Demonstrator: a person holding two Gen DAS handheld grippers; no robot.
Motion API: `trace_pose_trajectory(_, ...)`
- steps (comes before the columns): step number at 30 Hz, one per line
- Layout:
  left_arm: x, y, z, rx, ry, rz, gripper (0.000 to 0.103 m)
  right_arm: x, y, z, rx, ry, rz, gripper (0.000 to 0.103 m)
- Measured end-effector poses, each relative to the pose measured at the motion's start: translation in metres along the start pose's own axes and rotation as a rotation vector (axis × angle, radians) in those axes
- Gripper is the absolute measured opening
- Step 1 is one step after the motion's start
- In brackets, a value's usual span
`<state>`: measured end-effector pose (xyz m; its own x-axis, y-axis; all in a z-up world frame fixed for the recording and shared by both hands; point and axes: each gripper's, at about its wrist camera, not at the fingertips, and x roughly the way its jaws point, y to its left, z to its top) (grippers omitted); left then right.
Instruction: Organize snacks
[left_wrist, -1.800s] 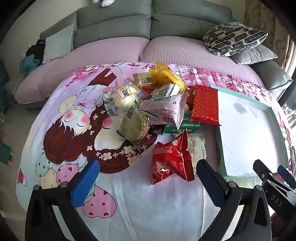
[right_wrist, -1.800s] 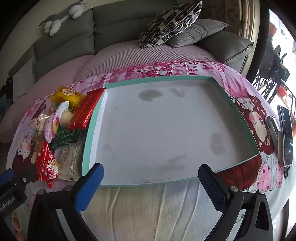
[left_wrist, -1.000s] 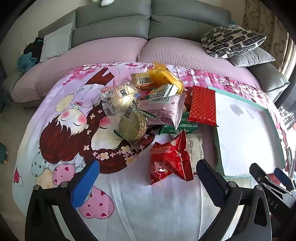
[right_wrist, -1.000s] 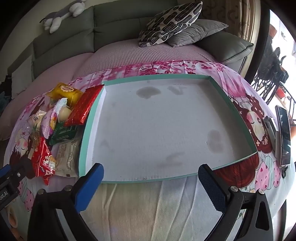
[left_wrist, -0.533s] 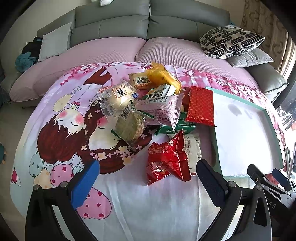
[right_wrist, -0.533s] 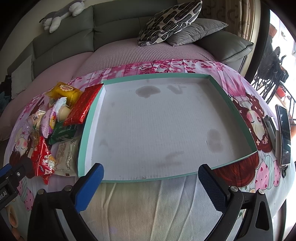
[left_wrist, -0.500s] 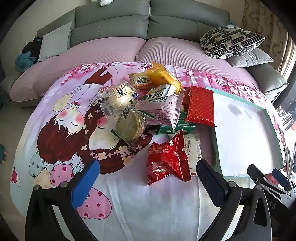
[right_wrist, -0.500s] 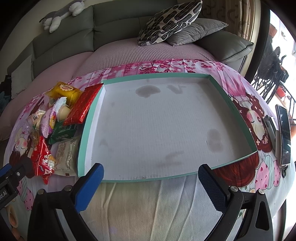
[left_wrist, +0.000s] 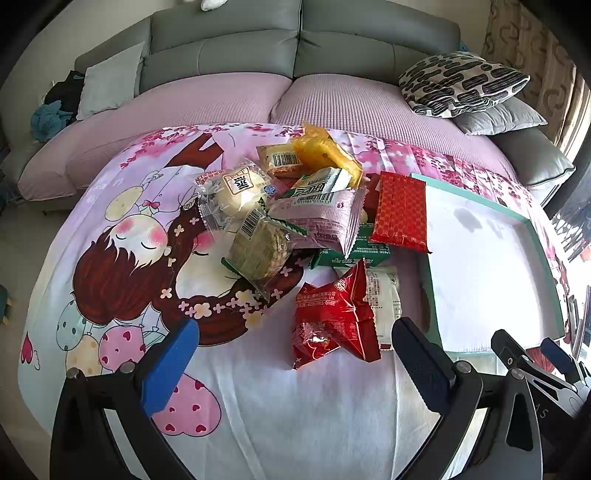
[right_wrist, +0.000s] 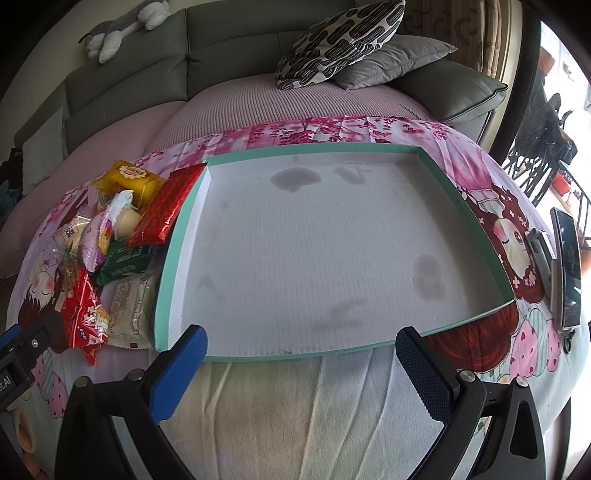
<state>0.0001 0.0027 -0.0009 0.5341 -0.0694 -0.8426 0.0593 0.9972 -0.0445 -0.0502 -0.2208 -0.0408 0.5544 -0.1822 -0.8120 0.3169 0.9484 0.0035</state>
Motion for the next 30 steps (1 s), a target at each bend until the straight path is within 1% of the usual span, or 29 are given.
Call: trace_pose_trajectory(30,0.0008,-0.0029,-0.0001,0.006,0.003,0.001,0.103,0.0029,0.0018,-0.0020,-0.002,0.011,0.004,0.103)
